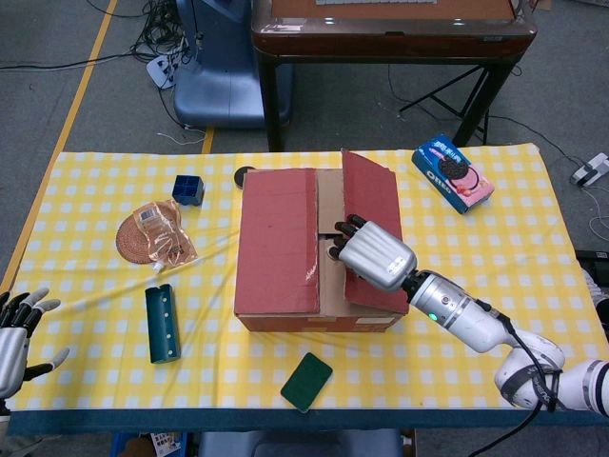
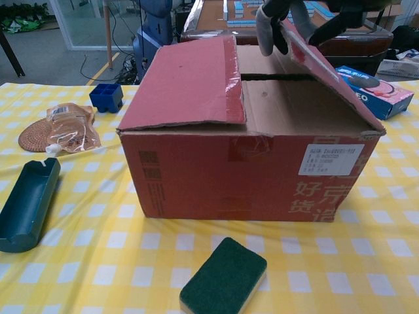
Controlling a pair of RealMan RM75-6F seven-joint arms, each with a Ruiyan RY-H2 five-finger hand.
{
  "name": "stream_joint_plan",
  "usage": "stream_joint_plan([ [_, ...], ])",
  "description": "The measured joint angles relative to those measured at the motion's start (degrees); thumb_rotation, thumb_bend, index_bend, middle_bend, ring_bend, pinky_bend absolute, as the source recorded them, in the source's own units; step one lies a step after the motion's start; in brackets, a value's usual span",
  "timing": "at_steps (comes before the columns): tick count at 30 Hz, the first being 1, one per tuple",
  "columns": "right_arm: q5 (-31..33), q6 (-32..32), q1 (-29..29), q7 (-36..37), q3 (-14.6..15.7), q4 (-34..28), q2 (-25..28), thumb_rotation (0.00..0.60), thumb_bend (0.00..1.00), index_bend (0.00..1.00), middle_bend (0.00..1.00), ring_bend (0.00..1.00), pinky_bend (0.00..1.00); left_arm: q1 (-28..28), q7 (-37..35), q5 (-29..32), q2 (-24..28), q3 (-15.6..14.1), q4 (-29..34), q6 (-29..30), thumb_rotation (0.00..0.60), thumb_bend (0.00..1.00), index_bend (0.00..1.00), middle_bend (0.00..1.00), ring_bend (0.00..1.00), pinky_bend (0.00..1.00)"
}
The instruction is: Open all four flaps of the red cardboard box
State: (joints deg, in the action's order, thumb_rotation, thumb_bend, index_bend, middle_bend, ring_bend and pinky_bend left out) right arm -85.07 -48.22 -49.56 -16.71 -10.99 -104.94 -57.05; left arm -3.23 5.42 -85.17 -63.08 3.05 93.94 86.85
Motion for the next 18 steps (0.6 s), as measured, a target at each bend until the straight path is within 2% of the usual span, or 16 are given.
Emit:
stream_joint_plan([
  [10, 0.58, -5.74, 4.52, -1.96, -0.02, -4.68, 7.28, 0.600, 1.00, 0.42, 0.50, 0.24, 0.23, -0.14, 0.42, 0.09, 0.10, -0.02, 0.30, -0.03, 0.600, 0.14, 0.32, 0.16, 0.12, 0.00],
  [18, -0.50, -10.17, 8.24, -1.65, 0.04, -6.73, 11.15, 0.600, 1.00, 0.42, 0.50, 0.24, 0.23, 0.03, 0.96, -0.16, 0.56, 0.03, 0.96, 0.66, 0.600, 0.14, 0.32, 0.16, 0.12, 0.00],
])
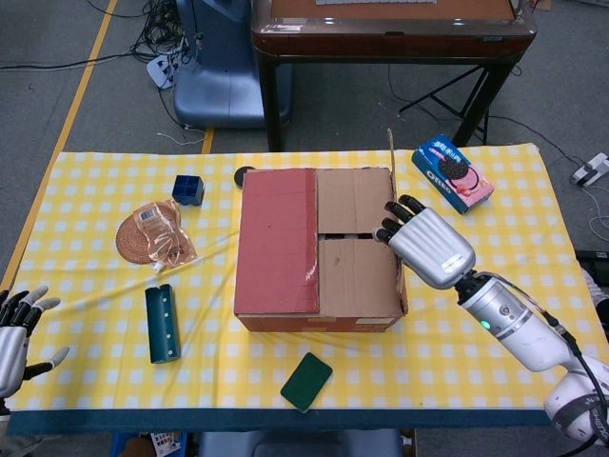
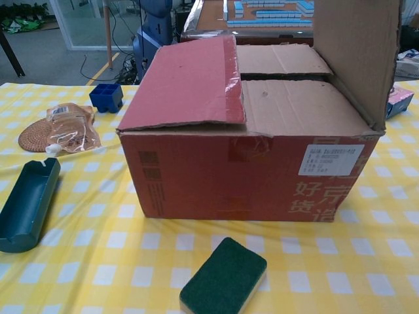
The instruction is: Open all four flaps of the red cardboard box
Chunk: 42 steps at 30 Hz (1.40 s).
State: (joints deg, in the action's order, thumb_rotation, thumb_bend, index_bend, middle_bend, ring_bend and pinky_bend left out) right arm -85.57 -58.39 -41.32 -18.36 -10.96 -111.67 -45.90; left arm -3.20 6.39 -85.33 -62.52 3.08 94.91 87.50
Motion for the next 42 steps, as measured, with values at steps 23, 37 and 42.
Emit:
stream_joint_plan([
  [23, -2.02, -9.29, 11.71, 3.46, 3.12, -0.09, 6.88, 0.600, 1.00, 0.42, 0.50, 0.24, 0.23, -0.42, 2.40, -2.09, 1.09, -0.20, 4.02, 0.82, 0.600, 0.14, 0.32, 0.16, 0.12, 0.00],
  [37, -0.50, -12.22, 17.83, 6.17, 5.60, 3.65, 4.74, 0.600, 0.48, 0.36, 0.44, 0.24, 0.24, -3.53, 1.30, -5.66, 3.07, -0.08, 4.90, -1.79, 0.600, 0.14, 0.34, 0.16, 0.12, 0.00],
  [42, -0.30, -13.63, 19.44, 6.63, 5.98, 3.90, 3.85, 0.600, 0.38, 0.32, 0.39, 0.24, 0.24, -7.35, -2.39, -10.06, 5.71, 0.60, 6.10, -4.29, 0.600, 0.14, 0.34, 0.16, 0.14, 0.00],
])
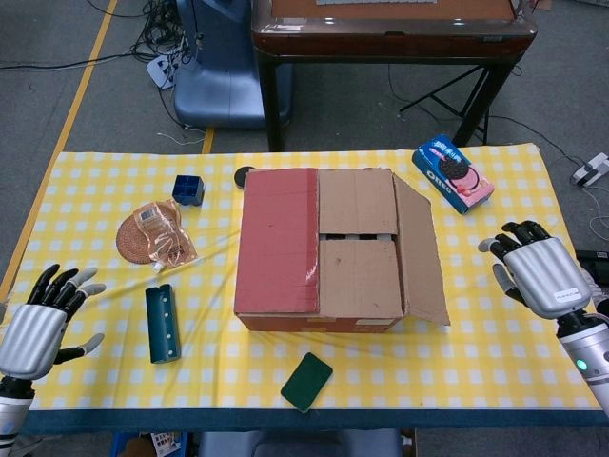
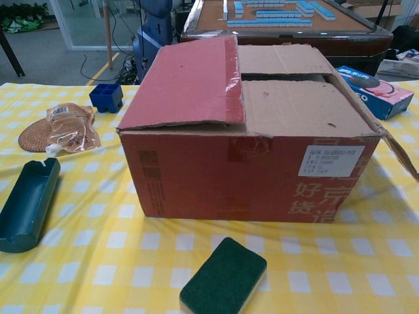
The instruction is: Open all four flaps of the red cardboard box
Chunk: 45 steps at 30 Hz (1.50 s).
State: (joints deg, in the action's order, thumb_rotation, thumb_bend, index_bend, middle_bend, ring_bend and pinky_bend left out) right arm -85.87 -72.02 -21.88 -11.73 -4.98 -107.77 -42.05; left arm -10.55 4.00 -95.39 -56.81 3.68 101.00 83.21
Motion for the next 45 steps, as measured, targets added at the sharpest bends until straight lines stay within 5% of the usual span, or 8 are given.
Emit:
stream_joint_plan([
  [5, 0.61, -0.56, 0.83, -0.04, -0.19, 0.09, -0.01, 0.600, 0.47, 0.31, 0.38, 0.24, 0.24, -5.99, -5.78, -4.55, 3.33, 0.94, 1.62, -4.67, 0.600, 0.20, 0.33, 0.16, 0.13, 0.00],
  [10, 1.62, -0.09, 1.28, -0.53, -0.38, -0.61, 0.27, 0.600, 0.59, 0.31, 0.37, 0.24, 0.24, -14.39, -12.89, -9.12, 5.09, 2.61, 2.60, -10.12, 0.600, 0.45, 0.37, 0.22, 0.16, 0.00],
  [17, 2.63, 0.61, 1.49, -1.49, -0.61, -1.09, -0.16, 0.600, 0.73, 0.31, 0.37, 0.24, 0.23, -27.35, -20.29, -13.65, 3.53, 5.28, 2.21, -18.82, 0.600, 0.68, 0.39, 0.27, 0.21, 0.04],
  [22, 3.61, 1.09, 1.38, -1.80, -1.12, -0.94, -0.47, 0.600, 0.74, 0.30, 0.37, 0.24, 0.24, -35.17, -21.17, -13.31, 0.15, 6.95, 2.53, -26.92, 0.600, 0.73, 0.39, 0.27, 0.19, 0.04],
  [28, 4.43, 1.97, 0.94, -2.01, -1.71, -0.60, -0.48, 0.600, 0.75, 0.30, 0.37, 0.24, 0.24, -42.05, -16.87, -8.72, -4.82, 9.36, 2.33, -35.10, 0.513, 0.73, 0.34, 0.26, 0.14, 0.04],
  [32, 5.09, 2.71, 0.67, -2.05, -1.98, -0.29, -0.42, 0.600, 0.76, 0.30, 0.37, 0.24, 0.23, -45.42, -14.35, -3.45, -6.69, 10.99, 2.04, -39.97, 0.366, 0.73, 0.31, 0.23, 0.10, 0.04],
  [45, 5.41, 3.66, 0.55, -1.18, -2.20, 0.82, -0.72, 0.600, 0.77, 0.30, 0.37, 0.24, 0.24, -53.90, -2.33, 13.18, -10.33, 13.56, -0.14, -50.48, 0.236, 0.73, 0.28, 0.19, 0.04, 0.00],
])
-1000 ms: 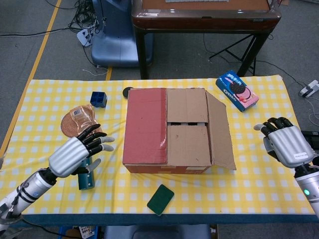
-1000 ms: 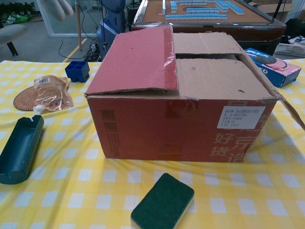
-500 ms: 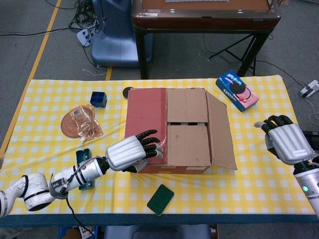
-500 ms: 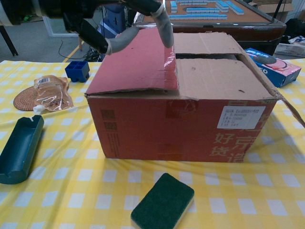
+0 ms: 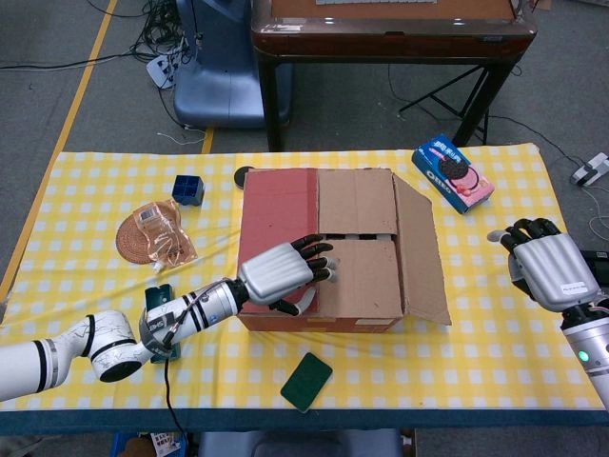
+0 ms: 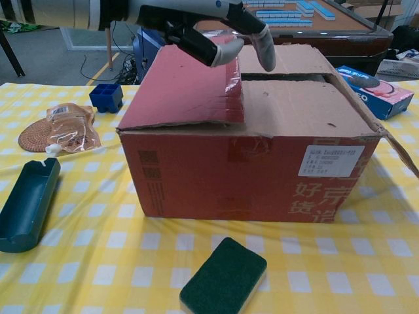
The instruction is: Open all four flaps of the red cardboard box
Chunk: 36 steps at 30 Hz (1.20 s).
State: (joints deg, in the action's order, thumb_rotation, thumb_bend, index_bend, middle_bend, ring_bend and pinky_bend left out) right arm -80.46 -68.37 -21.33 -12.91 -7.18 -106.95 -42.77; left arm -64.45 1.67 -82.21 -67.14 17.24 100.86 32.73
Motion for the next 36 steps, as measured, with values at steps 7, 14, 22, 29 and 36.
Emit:
stream_joint_plan([
  [7, -0.10, -0.30, 0.50, 0.45, 0.13, 0.18, -0.05, 0.600, 0.77, 0.30, 0.37, 0.24, 0.24, -2.27, 7.56, 6.05, -1.31, -1.46, -0.79, -1.23, 0.208, 0.73, 0.28, 0.18, 0.02, 0.00],
  [14, -0.01, -0.31, 0.89, 1.27, 0.29, 0.97, -0.28, 0.600, 0.77, 0.30, 0.37, 0.24, 0.23, -4.56, 15.51, 12.19, -2.18, -3.60, -0.69, -1.20, 0.196, 0.73, 0.28, 0.18, 0.02, 0.00],
  [22, -0.10, -0.12, 0.97, 1.96, 0.26, 1.74, -0.64, 0.600, 0.77, 0.30, 0.37, 0.24, 0.23, -6.28, 21.78, 16.74, -2.74, -5.94, 0.04, 1.98, 0.192, 0.73, 0.33, 0.19, 0.02, 0.00],
  [29, -0.17, -0.16, 0.97, 2.01, 0.14, 1.77, -0.88, 0.600, 0.77, 0.30, 0.37, 0.24, 0.24, -6.38, 23.73, 17.39, -2.13, -7.15, 0.65, 4.45, 0.190, 0.73, 0.43, 0.30, 0.06, 0.00],
  [36, -0.05, -0.54, 1.19, 2.34, -0.04, 1.73, -0.66, 0.600, 0.77, 0.30, 0.37, 0.24, 0.24, -5.74, 24.42, 17.12, -0.09, -7.52, 2.69, 6.71, 0.191, 0.73, 0.48, 0.37, 0.10, 0.00],
])
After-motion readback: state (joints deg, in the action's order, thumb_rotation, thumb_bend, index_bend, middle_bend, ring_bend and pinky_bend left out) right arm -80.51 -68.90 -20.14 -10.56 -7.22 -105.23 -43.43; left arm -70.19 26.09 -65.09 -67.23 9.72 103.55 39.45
